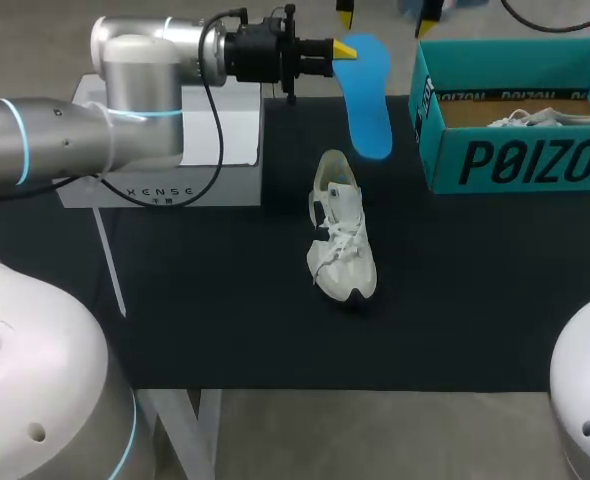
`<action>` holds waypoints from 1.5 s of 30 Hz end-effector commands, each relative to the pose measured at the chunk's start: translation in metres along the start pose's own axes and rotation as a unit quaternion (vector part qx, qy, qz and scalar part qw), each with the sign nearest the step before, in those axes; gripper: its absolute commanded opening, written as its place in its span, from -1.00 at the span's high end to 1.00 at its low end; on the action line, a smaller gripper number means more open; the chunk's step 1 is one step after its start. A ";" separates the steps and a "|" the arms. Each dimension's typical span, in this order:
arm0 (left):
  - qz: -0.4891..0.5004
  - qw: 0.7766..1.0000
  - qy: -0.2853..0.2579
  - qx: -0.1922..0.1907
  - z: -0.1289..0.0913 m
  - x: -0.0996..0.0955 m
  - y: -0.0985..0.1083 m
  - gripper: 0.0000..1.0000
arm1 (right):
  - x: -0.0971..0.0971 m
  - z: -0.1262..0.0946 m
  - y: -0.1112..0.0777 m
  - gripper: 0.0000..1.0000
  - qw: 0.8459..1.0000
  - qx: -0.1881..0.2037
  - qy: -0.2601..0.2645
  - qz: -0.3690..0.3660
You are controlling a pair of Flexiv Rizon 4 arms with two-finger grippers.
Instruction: Take the shoe out of the shoebox, open the shoe tongue, remove and reinsert the insole, then place the shoe into the shoebox
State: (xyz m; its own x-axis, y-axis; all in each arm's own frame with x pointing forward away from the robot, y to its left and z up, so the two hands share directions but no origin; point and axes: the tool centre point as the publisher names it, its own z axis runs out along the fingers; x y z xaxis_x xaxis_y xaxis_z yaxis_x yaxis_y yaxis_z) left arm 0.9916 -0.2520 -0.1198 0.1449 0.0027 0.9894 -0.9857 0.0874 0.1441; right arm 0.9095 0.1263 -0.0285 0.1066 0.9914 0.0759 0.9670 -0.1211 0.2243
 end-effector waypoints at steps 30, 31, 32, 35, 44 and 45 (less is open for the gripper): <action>-0.006 1.000 -0.001 -0.008 -0.013 -0.002 0.007 1.00 | 0.005 0.010 0.016 -1.00 0.992 0.017 0.105 -0.071; -0.006 1.000 -0.001 -0.007 -0.014 -0.002 0.007 1.00 | 0.003 0.006 0.017 -1.00 0.983 0.023 0.177 -0.051; -0.005 1.000 -0.001 -0.007 -0.015 -0.001 0.006 1.00 | 0.000 0.005 0.017 -1.00 0.972 0.026 0.228 -0.041; -0.007 1.000 -0.001 -0.002 -0.018 -0.003 0.006 1.00 | -0.012 0.002 0.019 -1.00 0.954 0.011 0.298 -0.025; -0.011 1.000 0.008 0.001 -0.025 -0.006 0.007 1.00 | -0.022 -0.008 0.022 -1.00 0.940 -0.003 0.339 -0.047; -0.011 1.000 0.008 -0.002 -0.024 -0.007 0.006 1.00 | -0.022 -0.008 0.022 -1.00 0.940 -0.003 0.339 -0.047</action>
State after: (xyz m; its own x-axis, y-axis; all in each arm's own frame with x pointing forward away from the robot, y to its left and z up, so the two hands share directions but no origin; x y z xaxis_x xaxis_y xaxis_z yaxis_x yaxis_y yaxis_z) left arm 0.9862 -0.2270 -0.1229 0.1680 0.0124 0.9857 -0.9823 0.0861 0.1663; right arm 0.9334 0.1136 -0.0061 -0.0869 0.9101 0.4053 0.9754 -0.0049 0.2202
